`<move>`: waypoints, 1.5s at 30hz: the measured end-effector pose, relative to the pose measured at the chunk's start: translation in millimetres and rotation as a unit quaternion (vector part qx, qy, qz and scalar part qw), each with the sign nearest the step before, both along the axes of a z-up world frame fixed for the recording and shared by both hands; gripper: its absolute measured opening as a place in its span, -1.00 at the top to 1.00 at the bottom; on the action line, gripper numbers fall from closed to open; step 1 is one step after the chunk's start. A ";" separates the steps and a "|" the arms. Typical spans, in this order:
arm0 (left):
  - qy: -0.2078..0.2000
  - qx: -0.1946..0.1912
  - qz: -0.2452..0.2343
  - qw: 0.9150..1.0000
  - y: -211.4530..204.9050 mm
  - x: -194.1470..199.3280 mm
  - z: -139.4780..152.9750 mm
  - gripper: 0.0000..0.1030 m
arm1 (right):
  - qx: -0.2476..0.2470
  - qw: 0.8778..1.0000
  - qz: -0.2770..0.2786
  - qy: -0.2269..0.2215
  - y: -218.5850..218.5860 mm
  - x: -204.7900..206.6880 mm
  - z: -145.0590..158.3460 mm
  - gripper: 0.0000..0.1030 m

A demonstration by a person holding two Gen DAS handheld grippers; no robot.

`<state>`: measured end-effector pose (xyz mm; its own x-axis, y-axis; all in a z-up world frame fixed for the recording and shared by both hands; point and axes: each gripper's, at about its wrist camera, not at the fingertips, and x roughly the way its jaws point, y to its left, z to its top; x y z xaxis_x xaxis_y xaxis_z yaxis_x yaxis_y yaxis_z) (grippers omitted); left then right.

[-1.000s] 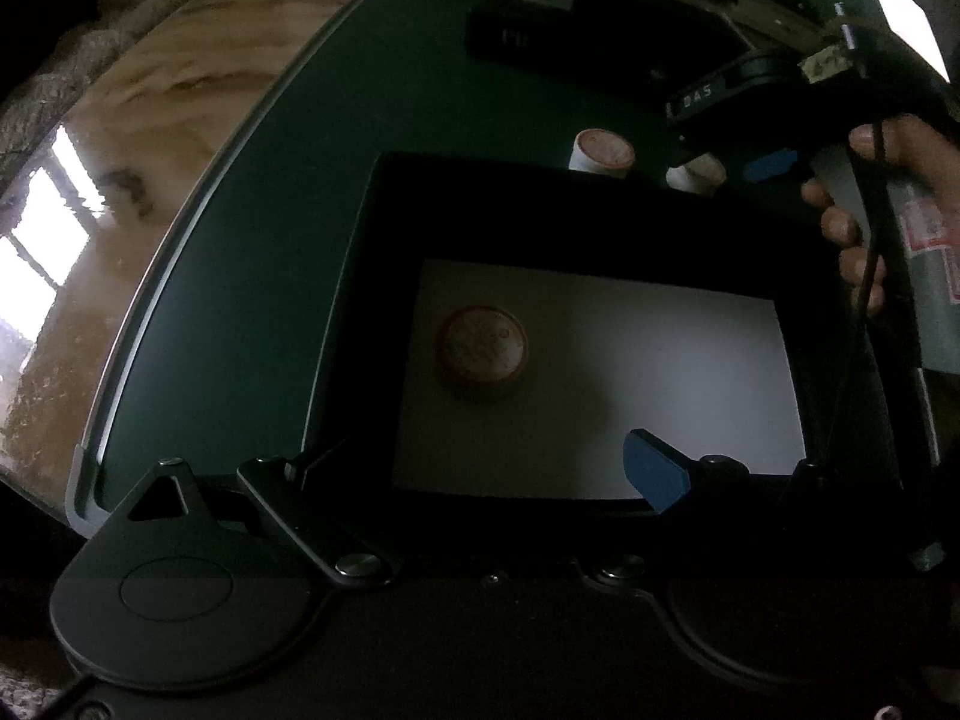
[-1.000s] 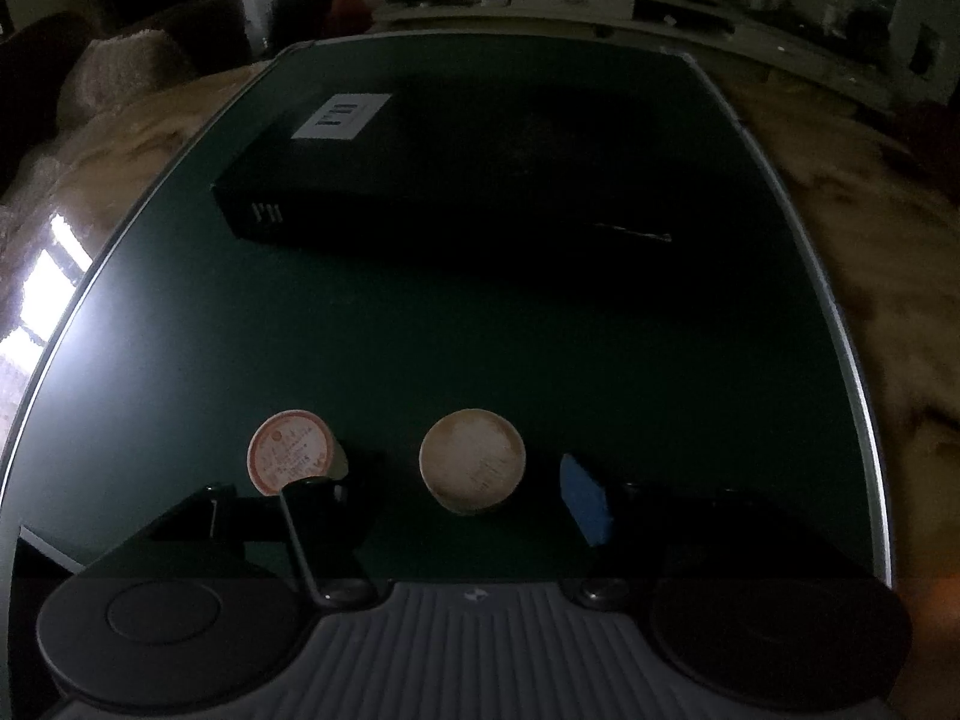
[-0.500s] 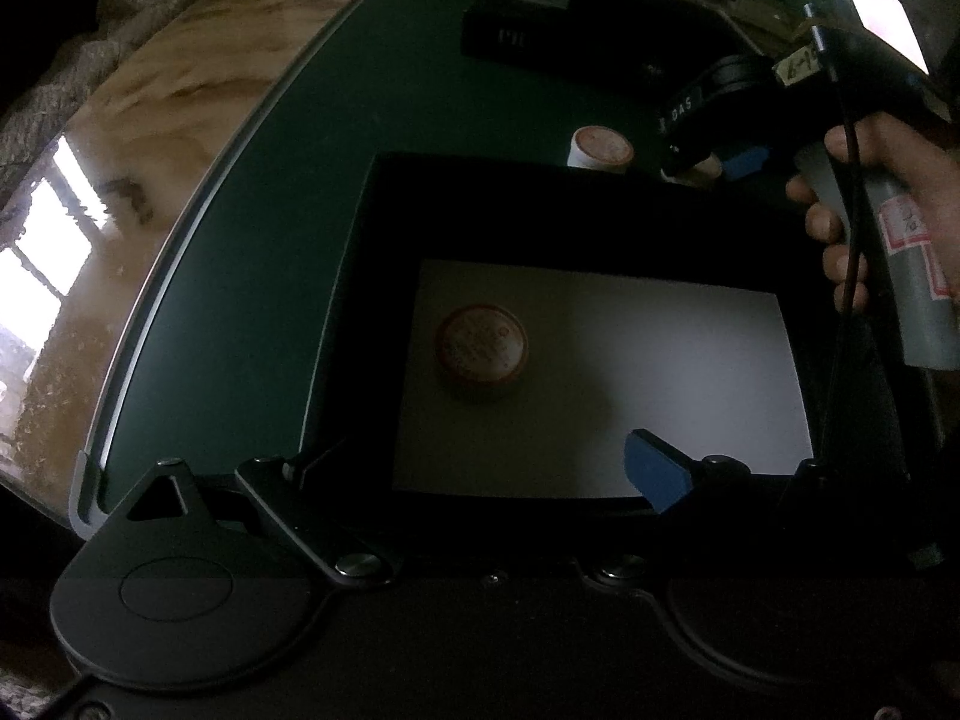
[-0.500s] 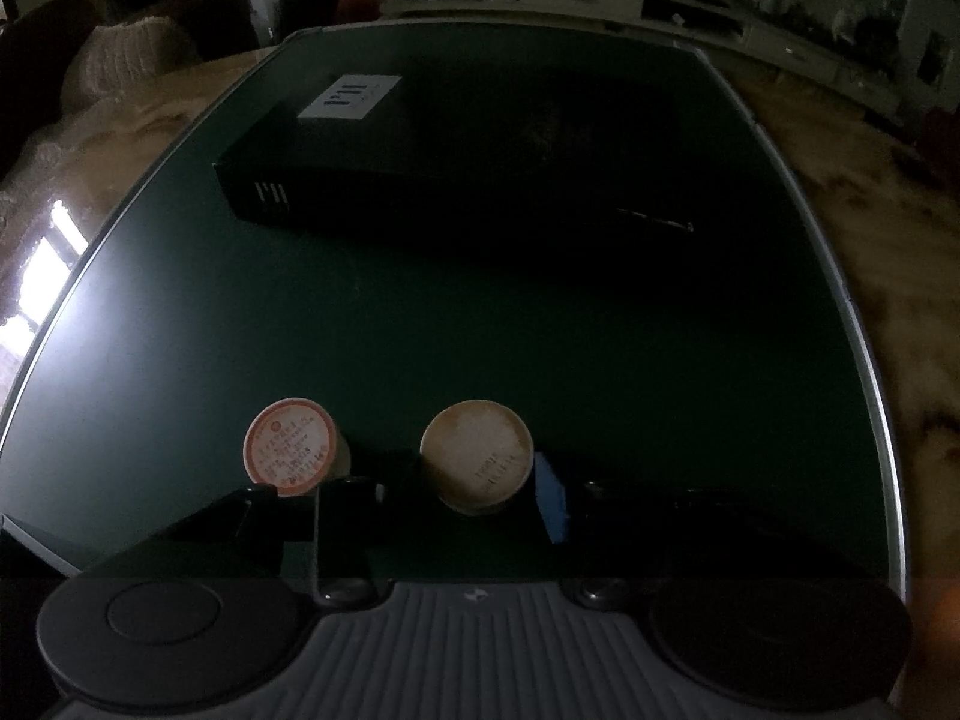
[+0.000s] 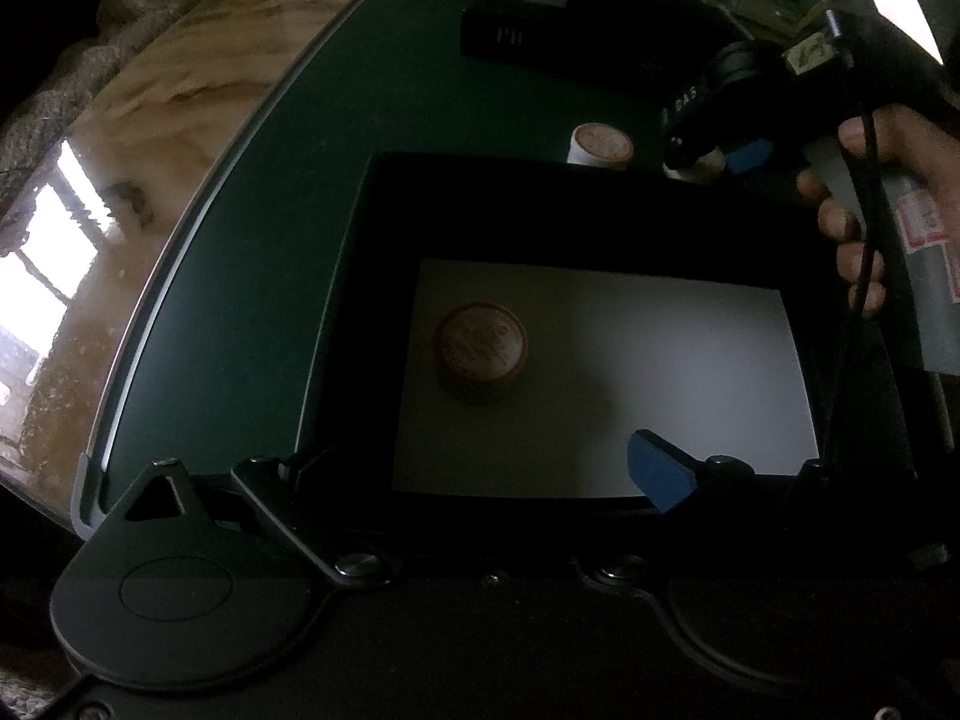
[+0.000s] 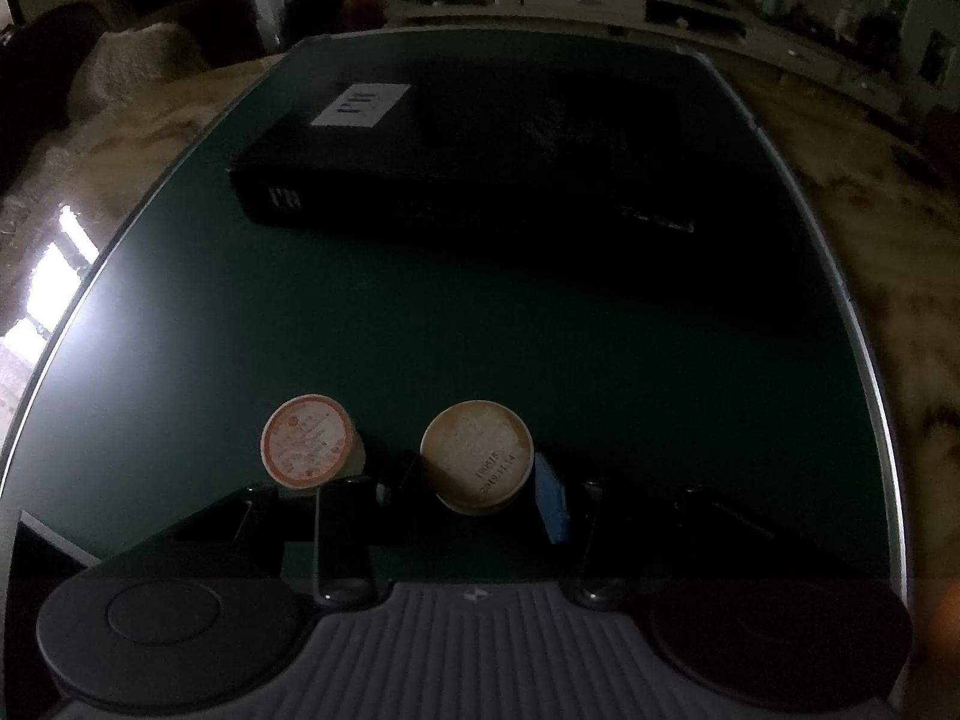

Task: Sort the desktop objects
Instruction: 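Carry the beige-lidded cup with the right gripper into the black box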

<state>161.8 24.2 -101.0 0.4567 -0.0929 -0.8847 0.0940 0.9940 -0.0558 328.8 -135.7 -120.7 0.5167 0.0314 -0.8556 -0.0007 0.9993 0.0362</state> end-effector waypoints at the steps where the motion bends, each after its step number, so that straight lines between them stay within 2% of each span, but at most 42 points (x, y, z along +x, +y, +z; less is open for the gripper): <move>1: 0.000 0.000 0.000 1.000 -0.2 0.2 0.0 -0.92 | -0.001 1.000 0.001 -0.001 0.5 -0.8 0.9 0.14; 8: 0.000 0.000 -0.002 1.000 -1.3 0.3 -0.1 -0.93 | 0.008 1.000 0.003 -0.007 -1.0 -7.1 8.3 0.14; 15: -0.001 0.001 -0.002 1.000 -2.4 -0.1 -0.5 -0.95 | 0.024 0.999 0.006 -0.020 -6.6 -22.9 29.0 0.14; 28: -0.002 -0.003 -0.002 1.000 -0.6 1.6 -1.6 -0.95 | 0.046 0.998 0.017 -0.040 -16.9 -74.3 58.8 0.14; 45: -0.005 0.003 -0.006 1.000 -3.1 -1.1 -3.9 -1.00 | 0.045 0.999 0.012 0.004 -25.8 -123.2 27.9 0.14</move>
<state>160.7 21.0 -104.9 0.4642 -0.0935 -0.8808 0.1066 0.9931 -0.0493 205.5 -161.6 -92.8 0.5082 0.1199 -0.8529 -0.0232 0.9918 0.1256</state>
